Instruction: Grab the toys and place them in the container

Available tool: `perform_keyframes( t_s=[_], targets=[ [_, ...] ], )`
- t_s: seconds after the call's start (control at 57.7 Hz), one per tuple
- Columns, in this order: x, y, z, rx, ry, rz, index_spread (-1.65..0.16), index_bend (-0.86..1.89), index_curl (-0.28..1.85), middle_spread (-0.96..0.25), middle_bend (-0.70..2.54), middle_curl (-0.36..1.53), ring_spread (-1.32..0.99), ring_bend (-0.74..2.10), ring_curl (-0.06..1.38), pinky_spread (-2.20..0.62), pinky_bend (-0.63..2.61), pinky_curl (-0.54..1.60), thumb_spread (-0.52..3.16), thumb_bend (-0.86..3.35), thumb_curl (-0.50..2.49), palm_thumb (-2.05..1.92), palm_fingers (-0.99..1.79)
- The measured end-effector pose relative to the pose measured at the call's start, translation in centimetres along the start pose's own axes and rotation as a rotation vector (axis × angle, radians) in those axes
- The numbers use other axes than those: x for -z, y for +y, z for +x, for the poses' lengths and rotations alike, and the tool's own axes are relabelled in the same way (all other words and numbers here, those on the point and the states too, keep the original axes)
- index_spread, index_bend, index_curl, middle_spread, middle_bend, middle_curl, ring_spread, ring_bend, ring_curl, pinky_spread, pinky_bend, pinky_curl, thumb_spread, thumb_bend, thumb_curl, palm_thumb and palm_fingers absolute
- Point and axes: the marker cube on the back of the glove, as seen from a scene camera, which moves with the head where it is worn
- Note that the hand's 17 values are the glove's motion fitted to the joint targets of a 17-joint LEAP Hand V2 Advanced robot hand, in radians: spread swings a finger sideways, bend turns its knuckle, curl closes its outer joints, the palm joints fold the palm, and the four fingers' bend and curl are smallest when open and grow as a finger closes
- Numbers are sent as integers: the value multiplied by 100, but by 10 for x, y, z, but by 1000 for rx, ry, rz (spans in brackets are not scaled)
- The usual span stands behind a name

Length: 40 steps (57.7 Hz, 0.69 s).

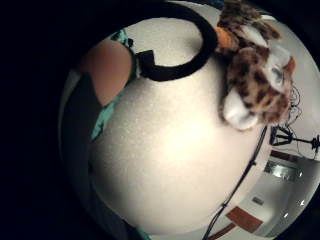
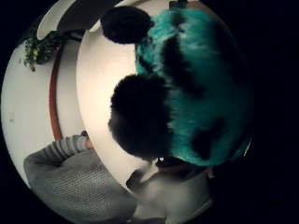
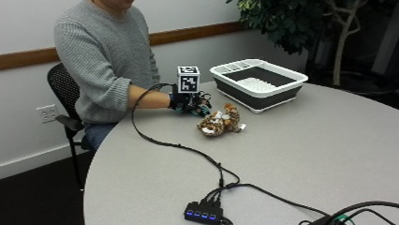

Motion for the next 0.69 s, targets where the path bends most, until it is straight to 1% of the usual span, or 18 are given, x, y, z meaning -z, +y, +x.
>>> perform_keyframes(
  t_s=[0.052, 0.087, 0.139, 0.156, 0.173, 0.225, 0.312, 0.382, 0.468, 0.52, 0.59, 0.694],
  targets=[
    [2, -2, 1, 0, -6, 15, -43, 26, 36, -25, 40, 32, -22, 24, 18, -3, 84, 34, 138, -1, 29, 2, 27],
    [5, -5, 2, 3, -10, 41, -43, 26, 36, -26, 45, 34, -24, 26, 19, -6, 81, 33, 139, 0, 29, 3, 35],
    [10, -10, 6, 12, -25, 77, -42, 24, 36, -28, 61, 39, -30, 33, 21, -11, 73, 30, 142, 2, 30, 8, 54],
    [13, -12, 7, 17, -38, 78, -42, 21, 36, -29, 66, 41, -34, 43, 23, -15, 74, 31, 143, 6, 33, 15, 69],
    [16, -14, 7, 21, -54, 77, -42, 19, 35, -30, 67, 42, -36, 48, 24, -18, 74, 30, 143, 7, 34, 18, 78],
    [32, -20, 10, 17, -108, 89, -41, 15, 33, -31, 72, 45, -41, 66, 29, -26, 79, 31, 138, 14, 41, 36, 99],
    [98, -22, 50, -59, -152, 218, -42, 19, 38, -32, 76, 50, -45, 75, 37, -32, 86, 37, 128, 17, 48, 47, 102],
    [149, -22, 63, -113, -88, 320, -42, 23, 42, -32, 78, 54, -47, 78, 40, -35, 89, 40, 121, 17, 53, 52, 103],
    [195, -21, 47, -17, -86, 387, -43, 25, 47, -32, 80, 58, -48, 81, 43, -37, 91, 42, 113, 15, 58, 55, 102],
    [215, -28, 44, 0, -124, 408, -43, 26, 50, -32, 81, 60, -48, 81, 45, -38, 92, 43, 109, 14, 60, 55, 102],
    [226, -55, 28, -11, -127, 399, -44, 28, 54, -32, 82, 63, -49, 82, 46, -39, 94, 44, 104, 12, 63, 55, 100],
    [226, -134, -10, -50, -118, 360, -46, 32, 60, -32, 84, 68, -50, 83, 48, -39, 95, 45, 99, 10, 68, 55, 98]
  ],
)
